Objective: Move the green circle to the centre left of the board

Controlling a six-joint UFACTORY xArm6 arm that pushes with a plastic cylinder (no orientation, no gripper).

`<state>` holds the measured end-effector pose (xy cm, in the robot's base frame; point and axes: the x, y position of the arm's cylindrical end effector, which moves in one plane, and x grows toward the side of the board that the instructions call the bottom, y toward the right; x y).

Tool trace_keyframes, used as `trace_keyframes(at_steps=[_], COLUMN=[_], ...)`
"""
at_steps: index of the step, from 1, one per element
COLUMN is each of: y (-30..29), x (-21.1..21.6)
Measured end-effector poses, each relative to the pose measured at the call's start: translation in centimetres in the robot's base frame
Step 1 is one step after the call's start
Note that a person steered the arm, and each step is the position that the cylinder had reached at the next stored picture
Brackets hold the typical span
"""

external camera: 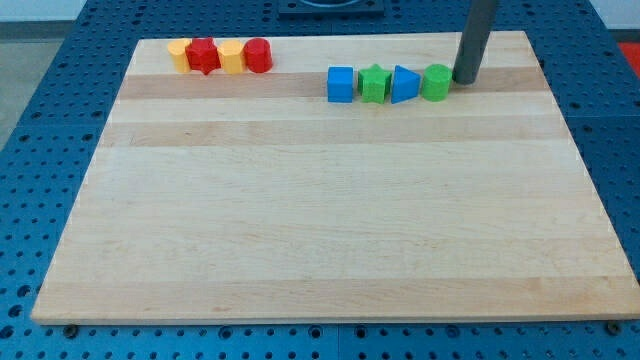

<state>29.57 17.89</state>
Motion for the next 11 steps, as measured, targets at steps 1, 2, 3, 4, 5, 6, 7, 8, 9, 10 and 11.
trace_keyframes(at_steps=[1, 2, 3, 4, 5, 6, 7, 8, 9, 10, 11], y=[0.0, -0.4, -2.4, -3.5, -3.9, -4.0, -4.2, -4.1, -5.1, -7.3, -10.2], x=[-1.3, -2.7, -2.2, -0.3, 2.1, 5.2, 8.0, 10.6, 11.9, 13.1, 14.4])
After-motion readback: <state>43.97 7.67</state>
